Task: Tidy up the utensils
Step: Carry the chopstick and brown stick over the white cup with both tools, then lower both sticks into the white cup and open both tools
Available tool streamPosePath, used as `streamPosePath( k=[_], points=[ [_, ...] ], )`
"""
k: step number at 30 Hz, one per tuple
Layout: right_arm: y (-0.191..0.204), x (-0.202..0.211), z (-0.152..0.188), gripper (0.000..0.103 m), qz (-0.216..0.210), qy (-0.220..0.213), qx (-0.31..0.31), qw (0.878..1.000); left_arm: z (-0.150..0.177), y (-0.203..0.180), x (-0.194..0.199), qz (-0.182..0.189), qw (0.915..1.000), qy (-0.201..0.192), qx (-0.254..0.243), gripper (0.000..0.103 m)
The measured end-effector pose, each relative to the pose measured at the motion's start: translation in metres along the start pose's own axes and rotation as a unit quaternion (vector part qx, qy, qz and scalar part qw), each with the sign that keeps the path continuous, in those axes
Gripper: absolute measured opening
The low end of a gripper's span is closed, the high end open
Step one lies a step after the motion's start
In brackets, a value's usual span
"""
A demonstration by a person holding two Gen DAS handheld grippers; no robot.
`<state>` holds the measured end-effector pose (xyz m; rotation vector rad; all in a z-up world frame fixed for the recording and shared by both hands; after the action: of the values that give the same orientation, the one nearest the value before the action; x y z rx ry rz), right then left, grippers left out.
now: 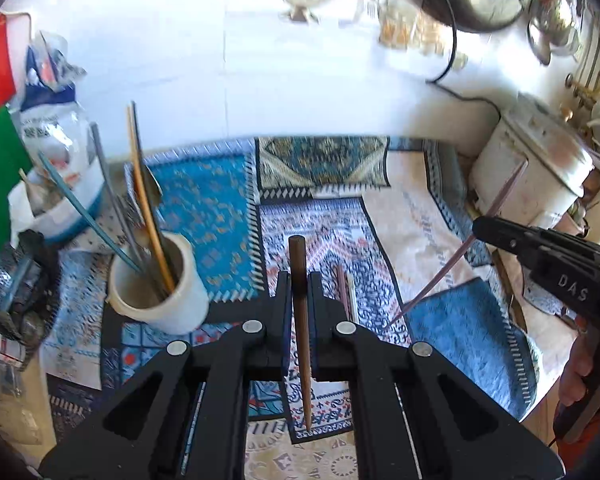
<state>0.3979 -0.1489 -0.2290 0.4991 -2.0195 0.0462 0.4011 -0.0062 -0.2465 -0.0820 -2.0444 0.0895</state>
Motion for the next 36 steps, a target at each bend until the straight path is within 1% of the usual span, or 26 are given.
streamPosePath(
  k=[5,11,19,24,27,30,33,36],
  points=[
    [0.023,0.016,-0.016,0.006,-0.001,-0.024,0.013,1.0,-0.014,0.015,0.035,0.007,0.999,-0.042,0.009,0.005],
    [0.054,0.034,-0.039,0.006,-0.004,-0.055,0.025,0.998,-0.034,0.037,0.077,0.01,0.9957,-0.09,0.016,0.005],
    [0.098,0.051,-0.066,0.006,-0.02,-0.087,0.038,0.995,-0.058,0.069,0.131,0.007,0.9887,-0.148,0.022,0.004],
    [0.128,0.055,-0.077,0.006,-0.036,-0.099,0.05,0.993,-0.063,0.09,0.161,-0.003,0.9828,-0.183,0.027,0.004],
    [0.143,0.053,-0.082,0.006,-0.044,-0.101,0.059,0.992,-0.066,0.103,0.173,-0.01,0.9802,-0.196,0.03,0.004],
    [0.158,0.048,-0.086,0.006,-0.054,-0.1,0.065,0.991,-0.068,0.115,0.176,-0.016,0.9791,-0.2,0.034,0.004],
    [0.173,0.038,-0.087,0.006,-0.062,-0.092,0.072,0.991,-0.07,0.126,0.168,-0.02,0.9793,-0.197,0.041,0.004],
    [0.185,0.025,-0.086,0.006,-0.066,-0.079,0.078,0.992,-0.071,0.136,0.155,-0.025,0.9814,-0.185,0.046,0.004]
  ],
)
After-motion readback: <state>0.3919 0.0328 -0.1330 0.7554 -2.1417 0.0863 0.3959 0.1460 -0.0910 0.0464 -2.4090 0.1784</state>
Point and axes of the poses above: each gripper's, at about its wrist camera, not at the fingertips, and x roughly against the way its jaws point, y to its left, z to its underside, the point moved 9 cm from there along -x, roughly the way its jaws point, and after that the axes turned 13 degrees about y, right-handed, at the moved point
